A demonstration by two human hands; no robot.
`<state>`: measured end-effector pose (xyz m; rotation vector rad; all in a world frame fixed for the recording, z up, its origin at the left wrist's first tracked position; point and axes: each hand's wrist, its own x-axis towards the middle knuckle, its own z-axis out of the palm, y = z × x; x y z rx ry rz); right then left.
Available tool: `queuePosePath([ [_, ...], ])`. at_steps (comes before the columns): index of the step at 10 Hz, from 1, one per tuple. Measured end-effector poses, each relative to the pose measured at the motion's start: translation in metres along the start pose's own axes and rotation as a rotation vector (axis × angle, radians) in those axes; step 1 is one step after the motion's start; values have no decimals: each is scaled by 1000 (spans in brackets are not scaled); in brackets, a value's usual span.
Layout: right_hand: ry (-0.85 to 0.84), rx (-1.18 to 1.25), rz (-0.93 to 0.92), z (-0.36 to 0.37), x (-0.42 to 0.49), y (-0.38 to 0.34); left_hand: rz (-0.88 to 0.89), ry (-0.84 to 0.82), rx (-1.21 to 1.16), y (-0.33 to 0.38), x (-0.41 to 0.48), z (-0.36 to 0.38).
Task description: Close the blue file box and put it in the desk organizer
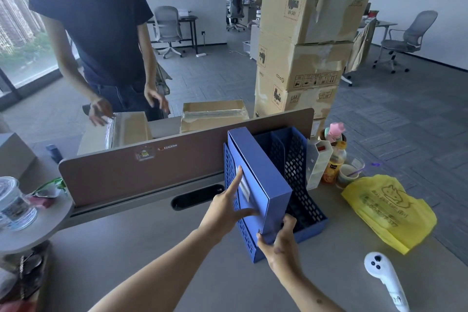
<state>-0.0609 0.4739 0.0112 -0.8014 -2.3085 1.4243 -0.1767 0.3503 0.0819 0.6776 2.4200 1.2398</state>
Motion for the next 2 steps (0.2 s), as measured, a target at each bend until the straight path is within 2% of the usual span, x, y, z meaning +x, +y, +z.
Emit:
queuePosePath([
  [2,-82,93,-139,-22,-1,-10,7,44,-61,-7,-11,-7],
])
